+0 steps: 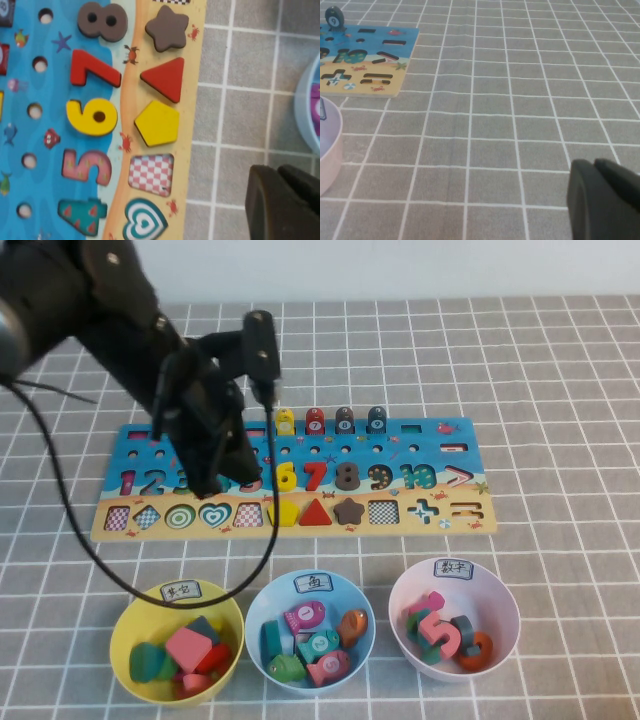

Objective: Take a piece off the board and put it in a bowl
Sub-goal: Pick up the "Pentagon"

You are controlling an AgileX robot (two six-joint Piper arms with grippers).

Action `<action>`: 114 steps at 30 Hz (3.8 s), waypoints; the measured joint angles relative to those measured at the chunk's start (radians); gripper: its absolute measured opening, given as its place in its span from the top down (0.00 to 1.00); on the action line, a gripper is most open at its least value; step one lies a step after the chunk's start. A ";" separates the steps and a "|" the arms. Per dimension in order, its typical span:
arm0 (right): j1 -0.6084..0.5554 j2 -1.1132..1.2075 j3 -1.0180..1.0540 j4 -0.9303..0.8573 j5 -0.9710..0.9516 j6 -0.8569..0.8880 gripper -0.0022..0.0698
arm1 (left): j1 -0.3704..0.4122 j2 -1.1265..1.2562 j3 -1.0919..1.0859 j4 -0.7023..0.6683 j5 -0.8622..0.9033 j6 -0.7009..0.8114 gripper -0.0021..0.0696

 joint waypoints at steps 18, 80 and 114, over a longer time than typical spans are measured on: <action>0.000 0.000 0.000 0.000 0.000 0.000 0.99 | -0.143 0.188 -0.100 0.201 0.002 0.002 0.97; 0.000 0.000 0.000 0.000 0.000 0.000 0.99 | -0.110 0.280 -0.102 0.163 -0.159 0.051 0.34; 0.000 0.000 0.000 0.002 0.000 0.000 0.99 | -0.110 0.322 -0.104 0.181 -0.177 0.051 0.34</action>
